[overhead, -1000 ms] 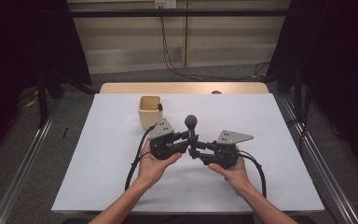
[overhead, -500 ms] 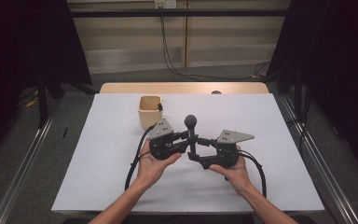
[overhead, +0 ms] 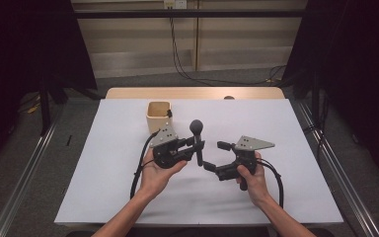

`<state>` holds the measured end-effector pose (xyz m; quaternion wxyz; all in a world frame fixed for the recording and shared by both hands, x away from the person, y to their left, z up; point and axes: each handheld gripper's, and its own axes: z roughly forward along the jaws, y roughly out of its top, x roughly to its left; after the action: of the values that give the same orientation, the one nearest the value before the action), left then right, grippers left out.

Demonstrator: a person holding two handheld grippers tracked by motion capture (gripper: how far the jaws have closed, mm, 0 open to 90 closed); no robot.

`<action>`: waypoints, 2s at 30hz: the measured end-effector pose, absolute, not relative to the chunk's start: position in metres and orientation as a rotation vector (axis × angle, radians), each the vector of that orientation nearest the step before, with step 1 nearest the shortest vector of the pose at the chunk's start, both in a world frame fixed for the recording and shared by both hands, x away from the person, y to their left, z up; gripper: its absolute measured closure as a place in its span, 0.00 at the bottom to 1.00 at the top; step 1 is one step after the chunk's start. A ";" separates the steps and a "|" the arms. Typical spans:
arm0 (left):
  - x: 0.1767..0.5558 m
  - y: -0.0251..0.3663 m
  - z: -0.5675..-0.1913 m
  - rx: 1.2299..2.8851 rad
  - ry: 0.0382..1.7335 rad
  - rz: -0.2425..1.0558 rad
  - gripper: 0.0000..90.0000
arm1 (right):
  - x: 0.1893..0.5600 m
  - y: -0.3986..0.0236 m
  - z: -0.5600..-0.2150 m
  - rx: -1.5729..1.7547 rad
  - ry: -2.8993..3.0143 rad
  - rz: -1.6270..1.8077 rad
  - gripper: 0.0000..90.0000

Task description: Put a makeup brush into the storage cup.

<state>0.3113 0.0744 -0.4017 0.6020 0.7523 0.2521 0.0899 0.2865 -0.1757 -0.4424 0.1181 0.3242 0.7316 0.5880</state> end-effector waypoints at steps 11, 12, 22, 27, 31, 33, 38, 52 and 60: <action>0.313 0.085 -0.399 1.765 0.587 0.224 0.79 | 0.283 -0.188 -0.437 0.980 2.099 1.648 0.05; 0.313 0.087 -0.398 1.764 0.590 0.225 0.79 | 0.282 -0.189 -0.436 0.978 2.096 1.646 0.05; 0.315 0.102 -0.397 1.760 0.614 0.242 0.79 | 0.275 -0.202 -0.445 1.008 2.035 1.619 0.05; 0.315 0.110 -0.396 1.759 0.620 0.247 0.79 | 0.271 -0.211 -0.446 1.026 1.987 1.606 0.05; 0.315 0.116 -0.397 1.759 0.637 0.255 0.79 | 0.266 -0.219 -0.448 1.050 1.971 1.588 0.04; 0.315 0.117 -0.397 1.760 0.645 0.257 0.79 | 0.264 -0.224 -0.449 1.059 1.952 1.590 0.04; 0.315 0.122 -0.397 1.763 0.658 0.263 0.79 | 0.259 -0.237 -0.450 1.098 1.906 1.558 0.05; 0.315 0.144 -0.395 1.760 0.681 0.284 0.79 | 0.243 -0.262 -0.448 1.118 1.852 1.517 0.05; 0.313 0.155 -0.396 1.760 0.696 0.290 0.79 | 0.234 -0.274 -0.449 1.135 1.840 1.494 0.04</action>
<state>0.3132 0.1546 -0.3959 0.5756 0.7517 0.2972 0.1238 0.2336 -0.2737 -0.4493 0.2539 0.4179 0.6772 0.5499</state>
